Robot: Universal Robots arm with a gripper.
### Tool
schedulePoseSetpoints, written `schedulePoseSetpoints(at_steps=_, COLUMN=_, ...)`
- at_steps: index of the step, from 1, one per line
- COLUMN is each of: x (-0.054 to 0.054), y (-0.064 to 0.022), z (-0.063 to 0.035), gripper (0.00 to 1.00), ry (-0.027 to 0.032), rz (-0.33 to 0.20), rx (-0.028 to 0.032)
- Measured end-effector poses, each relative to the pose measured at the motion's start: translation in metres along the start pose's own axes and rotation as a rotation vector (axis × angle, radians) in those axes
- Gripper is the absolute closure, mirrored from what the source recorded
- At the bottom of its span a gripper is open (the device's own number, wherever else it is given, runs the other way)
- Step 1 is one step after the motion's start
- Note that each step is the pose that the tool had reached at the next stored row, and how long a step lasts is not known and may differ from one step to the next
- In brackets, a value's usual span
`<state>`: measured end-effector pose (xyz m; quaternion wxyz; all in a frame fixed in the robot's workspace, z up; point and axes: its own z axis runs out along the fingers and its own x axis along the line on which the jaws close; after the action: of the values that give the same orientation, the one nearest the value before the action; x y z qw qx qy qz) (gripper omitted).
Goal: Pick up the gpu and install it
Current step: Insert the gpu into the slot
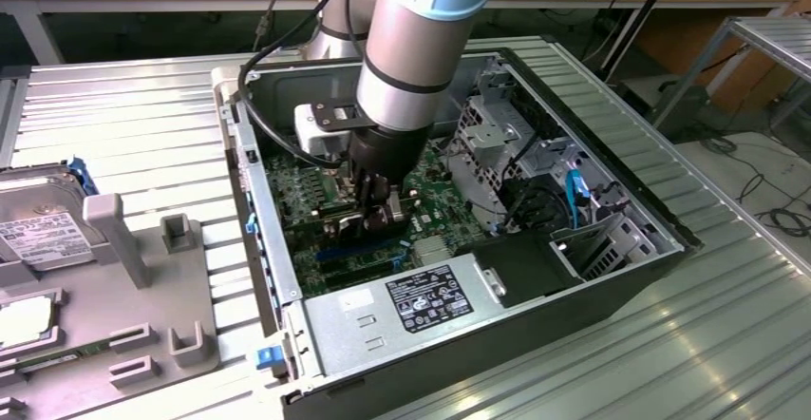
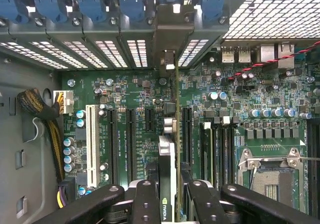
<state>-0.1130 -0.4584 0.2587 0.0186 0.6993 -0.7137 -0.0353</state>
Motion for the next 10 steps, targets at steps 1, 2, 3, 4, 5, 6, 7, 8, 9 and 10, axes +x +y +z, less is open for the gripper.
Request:
schedulePoseSetpoints(at_steps=1, x=0.0000, y=0.0000, z=0.0000, gripper=0.73, ry=0.0000, rz=0.000, rx=0.0000)
schedulePoseSetpoints(at_steps=2, x=0.0000, y=0.0000, z=0.0000, gripper=0.73, ry=0.0000, rz=0.000, rx=0.0000)
schedulePoseSetpoints(at_steps=3, x=0.0000, y=0.0000, z=0.0001, gripper=0.73, ry=0.0000, rz=0.000, rx=0.0000)
schedulePoseSetpoints(at_steps=4, x=-0.0004, y=-0.0001, z=0.0002, gripper=0.73, ry=-0.0003, rz=0.000, rx=0.0002)
schedulePoseSetpoints(at_steps=5, x=-0.0008, y=0.0000, z=0.0002, gripper=0.73, ry=-0.0002, rz=0.000, rx=0.0002)
schedulePoseSetpoints(at_steps=6, x=-0.0013, y=0.0000, z=0.0001, gripper=0.73, ry=0.0000, rz=0.000, rx=0.0001)
schedulePoseSetpoints(at_steps=7, x=-0.0023, y=0.0000, z=0.0001, gripper=0.73, ry=0.0002, rz=0.000, rx=0.0001)
schedulePoseSetpoints(at_steps=8, x=-0.0030, y=0.0000, z=0.0001, gripper=0.73, ry=0.0003, rz=-0.001, rx=-0.0001)
schedulePoseSetpoints(at_steps=9, x=-0.0029, y=0.0000, z=0.0001, gripper=0.73, ry=0.0002, rz=-0.002, rx=-0.0001)
schedulePoseSetpoints(at_steps=10, x=-0.0021, y=0.0001, z=0.0002, gripper=0.73, ry=-0.0014, rz=-0.004, rx=-0.0001)
